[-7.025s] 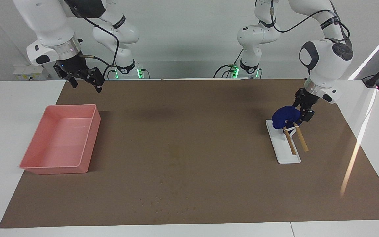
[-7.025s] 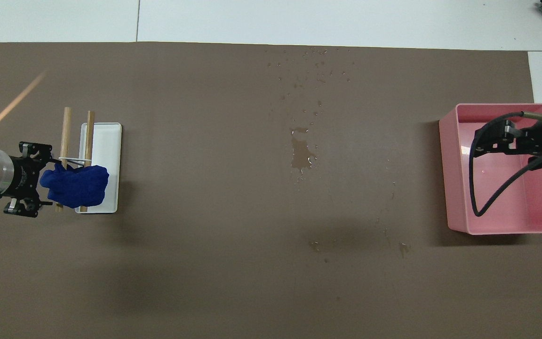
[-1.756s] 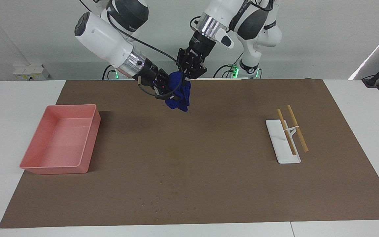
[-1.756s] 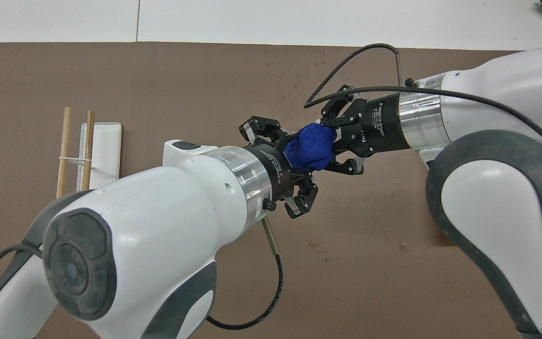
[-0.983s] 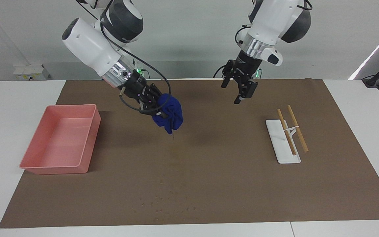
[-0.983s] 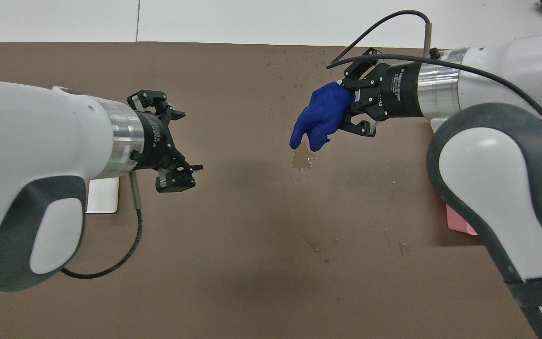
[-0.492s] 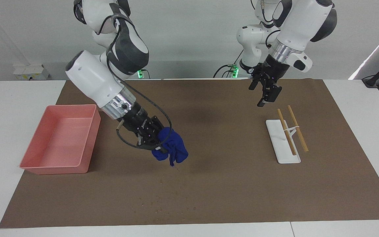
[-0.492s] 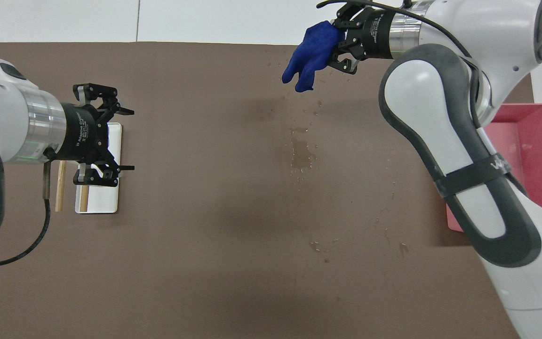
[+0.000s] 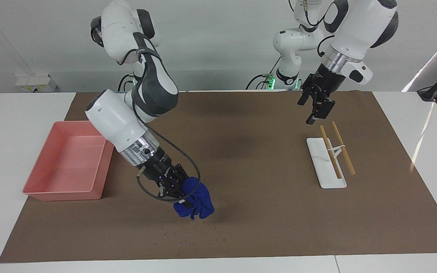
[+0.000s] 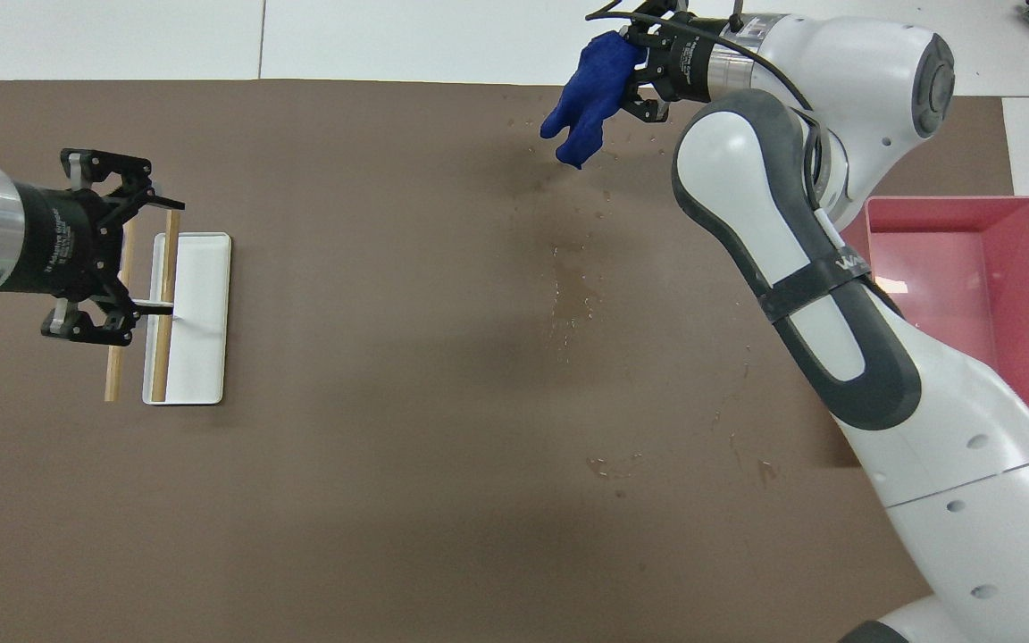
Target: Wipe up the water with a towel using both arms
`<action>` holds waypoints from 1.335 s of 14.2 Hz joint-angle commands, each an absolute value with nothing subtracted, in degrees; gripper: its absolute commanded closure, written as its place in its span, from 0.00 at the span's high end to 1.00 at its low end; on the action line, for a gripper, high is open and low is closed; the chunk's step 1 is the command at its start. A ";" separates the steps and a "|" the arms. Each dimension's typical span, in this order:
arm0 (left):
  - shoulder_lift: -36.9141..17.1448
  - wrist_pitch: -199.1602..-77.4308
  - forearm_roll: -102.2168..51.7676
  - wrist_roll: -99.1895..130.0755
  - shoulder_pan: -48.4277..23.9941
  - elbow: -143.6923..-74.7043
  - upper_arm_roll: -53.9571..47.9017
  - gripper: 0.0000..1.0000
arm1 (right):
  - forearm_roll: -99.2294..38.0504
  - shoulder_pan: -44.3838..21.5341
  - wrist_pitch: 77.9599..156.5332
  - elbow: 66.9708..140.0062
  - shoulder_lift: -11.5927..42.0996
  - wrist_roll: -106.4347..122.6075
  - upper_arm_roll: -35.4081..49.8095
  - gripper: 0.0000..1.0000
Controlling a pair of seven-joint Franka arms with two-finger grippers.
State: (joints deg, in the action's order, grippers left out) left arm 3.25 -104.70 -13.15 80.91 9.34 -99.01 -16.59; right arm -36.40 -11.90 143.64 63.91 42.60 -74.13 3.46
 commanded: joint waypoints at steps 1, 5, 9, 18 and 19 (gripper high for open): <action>4.66 -101.43 -9.68 73.94 12.03 -98.96 -17.14 1.00 | -35.95 -11.60 145.72 60.73 46.31 -69.97 4.13 0.00; 4.92 -98.00 -5.72 56.73 15.29 -98.88 -17.14 1.00 | -36.12 -13.35 151.51 69.49 45.36 -66.18 4.04 0.00; 5.54 -93.88 -1.68 36.26 17.92 -99.14 -17.14 1.00 | -36.04 -13.62 152.22 80.84 40.70 -65.39 4.04 0.00; 5.27 -88.86 1.49 5.76 2.55 -96.77 2.72 1.00 | -36.04 -16.25 151.70 101.58 31.56 -58.54 4.04 0.00; 5.36 -88.42 1.49 3.10 2.37 -97.03 3.51 1.00 | -36.04 -17.04 151.70 103.69 30.33 -58.19 4.04 0.00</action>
State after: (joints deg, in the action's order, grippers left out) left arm 5.12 -90.83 0.14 8.81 4.15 -97.68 1.54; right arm -36.40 -16.07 151.12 96.17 35.37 -59.95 3.80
